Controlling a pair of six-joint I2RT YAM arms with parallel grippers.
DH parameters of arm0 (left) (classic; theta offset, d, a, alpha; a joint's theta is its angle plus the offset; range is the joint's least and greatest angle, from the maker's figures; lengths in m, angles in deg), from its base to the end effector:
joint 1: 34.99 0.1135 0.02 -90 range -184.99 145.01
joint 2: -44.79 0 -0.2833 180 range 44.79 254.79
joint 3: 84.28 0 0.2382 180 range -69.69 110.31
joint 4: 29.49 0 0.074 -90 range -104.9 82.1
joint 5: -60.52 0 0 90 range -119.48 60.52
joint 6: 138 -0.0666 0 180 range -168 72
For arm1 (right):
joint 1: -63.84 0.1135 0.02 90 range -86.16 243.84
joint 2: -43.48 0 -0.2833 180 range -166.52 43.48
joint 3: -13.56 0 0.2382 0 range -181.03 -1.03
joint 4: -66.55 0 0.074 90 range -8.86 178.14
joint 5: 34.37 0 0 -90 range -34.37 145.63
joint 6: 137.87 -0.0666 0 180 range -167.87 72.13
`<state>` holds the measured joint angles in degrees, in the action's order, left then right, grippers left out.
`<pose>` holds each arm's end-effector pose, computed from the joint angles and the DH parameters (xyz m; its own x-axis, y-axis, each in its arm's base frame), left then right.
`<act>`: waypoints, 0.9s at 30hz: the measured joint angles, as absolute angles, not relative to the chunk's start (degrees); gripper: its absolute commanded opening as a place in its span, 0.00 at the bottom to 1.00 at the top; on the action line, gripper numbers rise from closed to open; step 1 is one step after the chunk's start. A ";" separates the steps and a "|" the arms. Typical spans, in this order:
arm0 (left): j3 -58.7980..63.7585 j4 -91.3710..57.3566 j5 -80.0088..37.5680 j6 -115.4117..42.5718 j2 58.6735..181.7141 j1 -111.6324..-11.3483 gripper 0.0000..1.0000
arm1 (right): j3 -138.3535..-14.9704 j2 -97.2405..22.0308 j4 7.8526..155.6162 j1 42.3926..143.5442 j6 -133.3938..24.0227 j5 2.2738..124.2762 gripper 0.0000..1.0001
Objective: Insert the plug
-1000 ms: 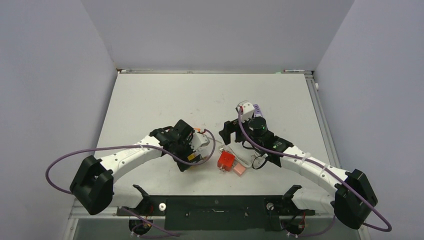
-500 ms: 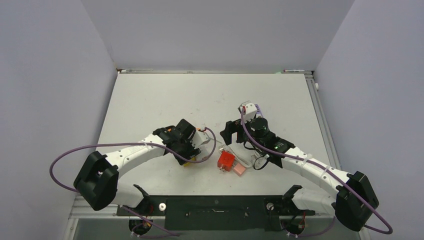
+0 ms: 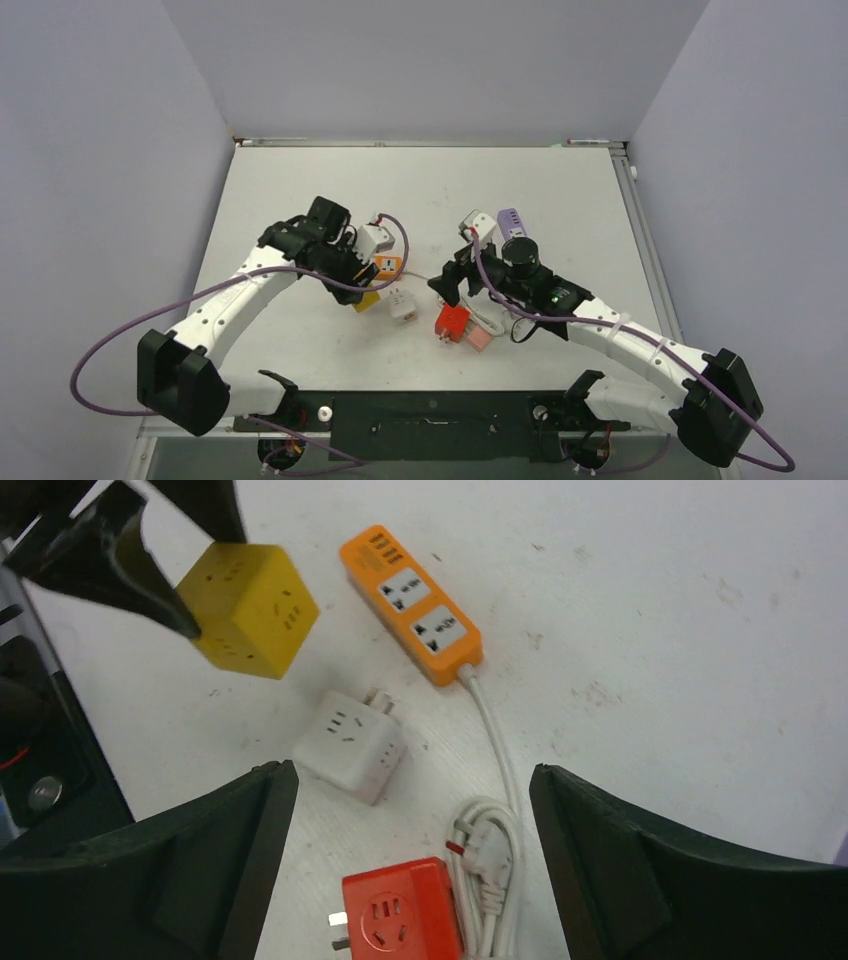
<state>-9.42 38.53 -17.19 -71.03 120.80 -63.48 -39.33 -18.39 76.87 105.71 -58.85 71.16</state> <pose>0.2034 -0.1265 0.2536 -0.5476 0.7321 -0.4051 0.8115 0.5827 -0.0440 0.1758 0.1816 0.2805 -0.3999 -0.1120 -0.9097 -0.7692 0.5808 0.2666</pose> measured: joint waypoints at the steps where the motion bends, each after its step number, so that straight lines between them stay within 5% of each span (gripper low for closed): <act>1: -7.65 39.99 -15.61 -71.83 119.64 -62.34 0.00 | -39.94 -18.39 76.91 106.71 -56.82 72.37 0.90; 10: 1.79 57.17 3.40 -81.58 116.18 -60.66 0.00 | -53.32 -22.35 82.99 123.67 -32.95 77.15 0.90; 27: 7.28 74.13 15.40 -91.33 119.40 -62.61 0.00 | -56.40 -25.91 92.54 147.46 -16.19 58.86 0.90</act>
